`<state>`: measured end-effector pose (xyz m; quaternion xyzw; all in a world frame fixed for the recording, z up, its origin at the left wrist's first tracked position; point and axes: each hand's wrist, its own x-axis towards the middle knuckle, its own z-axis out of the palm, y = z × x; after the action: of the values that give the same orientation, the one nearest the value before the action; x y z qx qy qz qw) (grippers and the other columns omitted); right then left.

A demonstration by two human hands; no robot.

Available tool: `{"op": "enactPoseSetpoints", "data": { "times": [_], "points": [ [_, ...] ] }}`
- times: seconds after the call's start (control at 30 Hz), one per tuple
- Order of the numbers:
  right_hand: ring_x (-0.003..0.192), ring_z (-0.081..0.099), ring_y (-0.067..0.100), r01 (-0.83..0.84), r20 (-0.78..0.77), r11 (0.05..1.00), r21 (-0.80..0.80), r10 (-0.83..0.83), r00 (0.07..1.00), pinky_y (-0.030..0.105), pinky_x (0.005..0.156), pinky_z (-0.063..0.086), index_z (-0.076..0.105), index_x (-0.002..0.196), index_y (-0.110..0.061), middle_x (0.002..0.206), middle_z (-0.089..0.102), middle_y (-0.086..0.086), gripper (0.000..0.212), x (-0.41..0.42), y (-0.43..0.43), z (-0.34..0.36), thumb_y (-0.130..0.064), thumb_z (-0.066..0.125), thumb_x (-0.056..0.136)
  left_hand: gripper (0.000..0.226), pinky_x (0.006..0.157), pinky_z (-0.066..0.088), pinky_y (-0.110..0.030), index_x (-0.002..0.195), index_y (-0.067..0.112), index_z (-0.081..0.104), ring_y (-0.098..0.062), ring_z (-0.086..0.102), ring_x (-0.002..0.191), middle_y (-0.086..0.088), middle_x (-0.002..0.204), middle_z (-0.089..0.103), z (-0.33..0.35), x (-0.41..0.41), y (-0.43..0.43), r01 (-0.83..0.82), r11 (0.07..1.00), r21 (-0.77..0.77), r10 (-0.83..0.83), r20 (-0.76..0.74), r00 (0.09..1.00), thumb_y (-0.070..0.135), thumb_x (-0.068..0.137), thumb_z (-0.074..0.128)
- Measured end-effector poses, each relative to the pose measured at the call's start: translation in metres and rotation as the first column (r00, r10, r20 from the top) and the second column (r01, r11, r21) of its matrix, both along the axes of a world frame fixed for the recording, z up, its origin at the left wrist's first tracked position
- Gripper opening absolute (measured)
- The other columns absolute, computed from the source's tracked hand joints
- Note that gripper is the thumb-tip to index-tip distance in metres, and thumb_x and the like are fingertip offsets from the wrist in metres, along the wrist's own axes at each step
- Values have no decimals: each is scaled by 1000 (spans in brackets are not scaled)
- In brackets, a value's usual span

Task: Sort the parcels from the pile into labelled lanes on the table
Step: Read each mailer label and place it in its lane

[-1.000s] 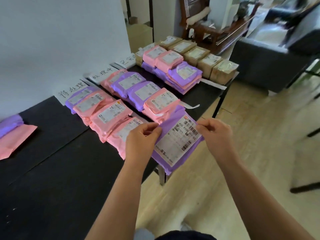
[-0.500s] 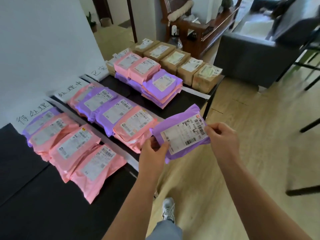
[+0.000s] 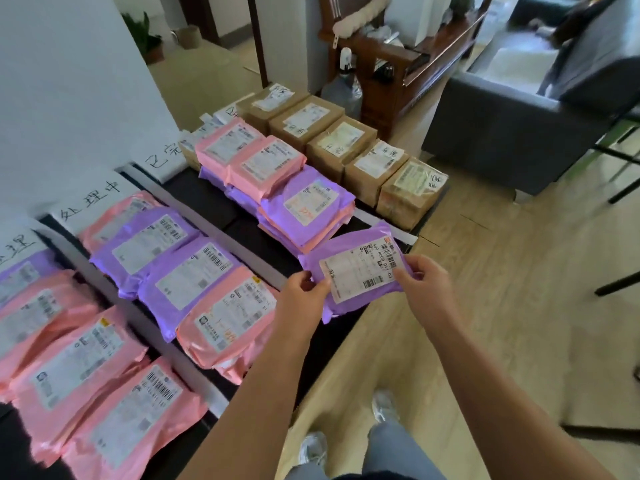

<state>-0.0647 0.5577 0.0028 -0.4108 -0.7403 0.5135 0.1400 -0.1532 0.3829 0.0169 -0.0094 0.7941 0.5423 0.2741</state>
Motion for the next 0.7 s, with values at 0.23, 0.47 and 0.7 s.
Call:
{"op": "enactPoseSetpoints", "data": {
  "times": [0.23,0.47,0.7],
  "points": [
    [78,64,18,-256,142,966,36,248,958,33,66,51,65,118,-22,109,67,3,22,-66,69,-26,-20,57,97,27,84,56,-42,106,9,62,-20,67,86,0,96,70,-38,-32,58,-129,988,-86,135,68,989,29,88,64],
    [72,61,17,-520,333,854,11,487,807,28,53,41,66,118,-26,111,66,3,23,-111,112,-47,-22,53,99,16,72,51,-36,99,10,60,-22,61,76,-7,92,69,-64,-38,98,-259,945,-197,287,129,949,24,91,60],
    [88,62,16,-635,402,773,-7,583,706,25,56,40,62,125,-20,116,69,0,27,-121,124,-51,-21,56,99,32,85,54,-35,123,17,60,-18,68,96,0,103,73,-75,-34,116,-263,946,-190,294,160,942,18,93,52]
  ]
}}
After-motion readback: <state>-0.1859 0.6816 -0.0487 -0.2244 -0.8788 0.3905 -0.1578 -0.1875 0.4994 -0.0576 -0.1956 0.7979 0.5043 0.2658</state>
